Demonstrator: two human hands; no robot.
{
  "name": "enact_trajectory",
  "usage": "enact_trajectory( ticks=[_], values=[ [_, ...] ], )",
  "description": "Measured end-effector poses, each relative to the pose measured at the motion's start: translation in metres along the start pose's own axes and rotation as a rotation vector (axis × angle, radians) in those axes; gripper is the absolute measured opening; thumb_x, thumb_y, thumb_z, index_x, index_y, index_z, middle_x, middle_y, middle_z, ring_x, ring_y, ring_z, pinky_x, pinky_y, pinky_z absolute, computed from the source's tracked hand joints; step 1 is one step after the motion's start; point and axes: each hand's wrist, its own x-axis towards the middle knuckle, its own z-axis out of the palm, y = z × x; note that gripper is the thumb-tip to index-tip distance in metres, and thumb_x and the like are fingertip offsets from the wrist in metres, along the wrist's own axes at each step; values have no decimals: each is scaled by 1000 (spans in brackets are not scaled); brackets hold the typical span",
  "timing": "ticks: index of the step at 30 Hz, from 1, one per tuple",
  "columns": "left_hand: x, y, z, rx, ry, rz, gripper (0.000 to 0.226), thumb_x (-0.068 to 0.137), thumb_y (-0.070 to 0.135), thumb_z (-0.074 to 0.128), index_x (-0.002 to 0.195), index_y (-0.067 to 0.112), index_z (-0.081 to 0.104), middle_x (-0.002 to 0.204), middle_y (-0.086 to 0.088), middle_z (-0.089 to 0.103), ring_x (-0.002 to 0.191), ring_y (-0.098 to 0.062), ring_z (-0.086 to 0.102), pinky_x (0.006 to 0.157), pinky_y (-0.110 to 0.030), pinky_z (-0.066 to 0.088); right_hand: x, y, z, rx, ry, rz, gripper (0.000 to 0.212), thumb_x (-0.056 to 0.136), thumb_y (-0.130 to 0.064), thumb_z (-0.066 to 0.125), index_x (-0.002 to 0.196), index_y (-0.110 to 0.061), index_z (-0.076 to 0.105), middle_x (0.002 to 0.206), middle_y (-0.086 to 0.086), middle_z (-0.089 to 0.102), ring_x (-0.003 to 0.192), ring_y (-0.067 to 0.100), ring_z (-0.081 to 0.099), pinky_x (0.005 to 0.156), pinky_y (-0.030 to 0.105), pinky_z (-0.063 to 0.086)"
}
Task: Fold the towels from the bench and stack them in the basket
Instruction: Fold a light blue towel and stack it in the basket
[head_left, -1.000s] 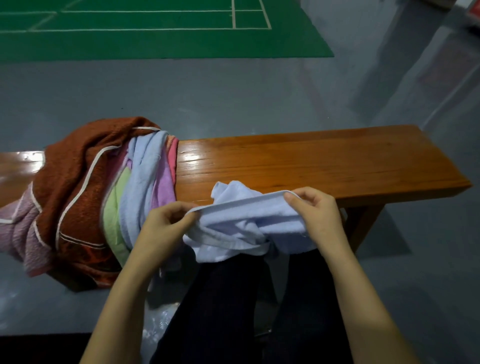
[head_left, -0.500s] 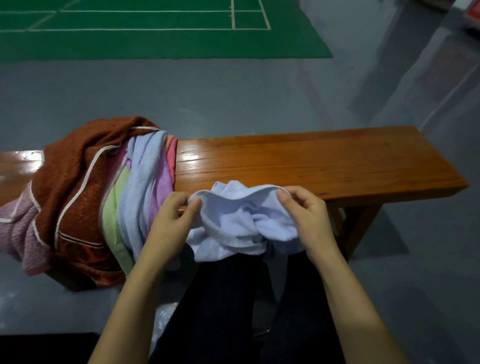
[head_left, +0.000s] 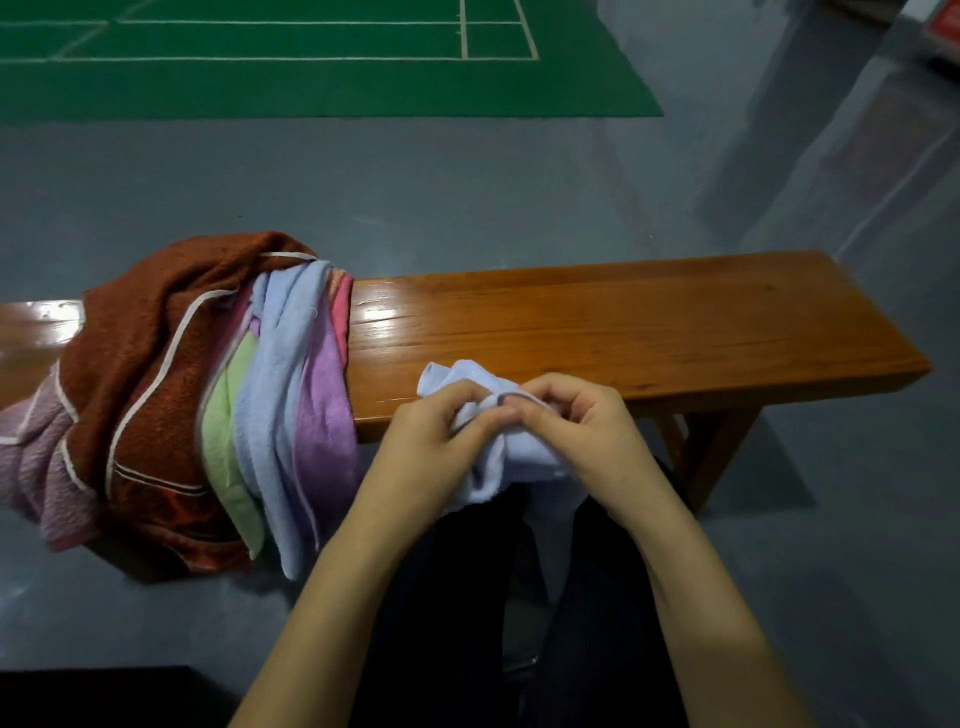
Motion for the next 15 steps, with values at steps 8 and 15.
enact_trajectory(
  ticks=[8, 15],
  values=[
    [0, -6, -46, 51, 419, -12, 26, 92, 21, 58, 69, 30, 55, 54, 22, 55, 56, 8, 49, 58, -6, 36, -3, 12, -28, -129, 20, 82, 11, 83, -8, 70, 73, -10, 69, 67, -5, 65, 66, 3, 56, 65, 14, 43],
    [-1, -18, -31, 195, 254, -38, 47, 83, 29, 70, 126, 24, 52, 114, 8, 55, 106, -5, 52, 84, -5, 32, 3, 6, -22, -126, 56, -44, 13, 82, -7, 71, 72, -15, 68, 68, -11, 64, 70, 1, 56, 70, 12, 41]
  ],
)
